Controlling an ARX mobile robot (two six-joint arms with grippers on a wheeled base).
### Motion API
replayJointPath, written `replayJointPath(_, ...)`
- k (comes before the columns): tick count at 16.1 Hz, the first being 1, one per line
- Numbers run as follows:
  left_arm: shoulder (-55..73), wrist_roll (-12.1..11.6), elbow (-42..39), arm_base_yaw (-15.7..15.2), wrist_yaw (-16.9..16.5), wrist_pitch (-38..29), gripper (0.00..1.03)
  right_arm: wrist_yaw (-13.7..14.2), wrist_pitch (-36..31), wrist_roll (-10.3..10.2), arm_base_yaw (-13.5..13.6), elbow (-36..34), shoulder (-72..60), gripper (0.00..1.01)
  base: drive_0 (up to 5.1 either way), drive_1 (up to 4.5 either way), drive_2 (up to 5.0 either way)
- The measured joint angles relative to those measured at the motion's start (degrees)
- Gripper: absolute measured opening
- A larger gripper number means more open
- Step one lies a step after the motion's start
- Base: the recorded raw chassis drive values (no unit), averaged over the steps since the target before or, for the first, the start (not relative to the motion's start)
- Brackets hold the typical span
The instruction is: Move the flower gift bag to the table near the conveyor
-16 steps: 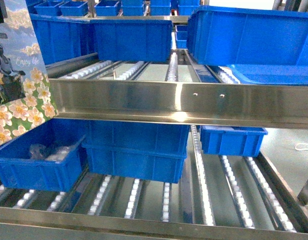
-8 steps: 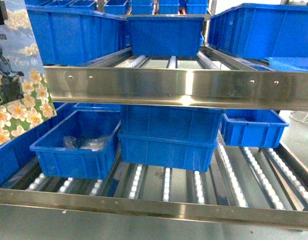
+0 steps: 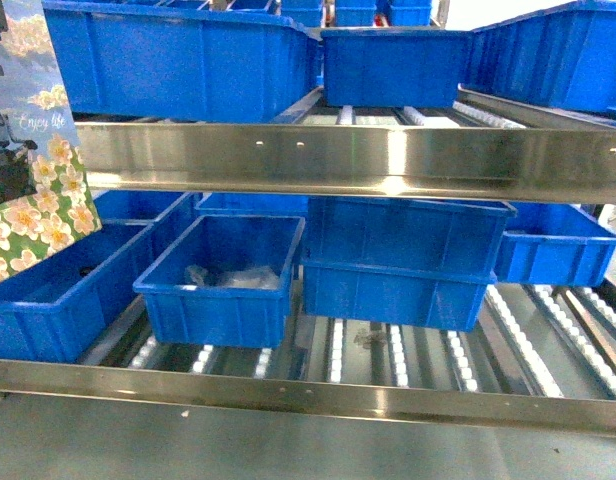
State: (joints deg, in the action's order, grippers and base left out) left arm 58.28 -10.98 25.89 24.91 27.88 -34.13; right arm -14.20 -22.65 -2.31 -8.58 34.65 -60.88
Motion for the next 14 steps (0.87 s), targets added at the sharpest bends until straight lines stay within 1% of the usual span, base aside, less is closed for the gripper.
replayJointPath(14,0.07,0.00,0.00,0.00,-0.04,0.00,0.02,0.00,0.04,0.00,-0.04,0.00,-0.04,0.02,-4.9,2.43,2.4)
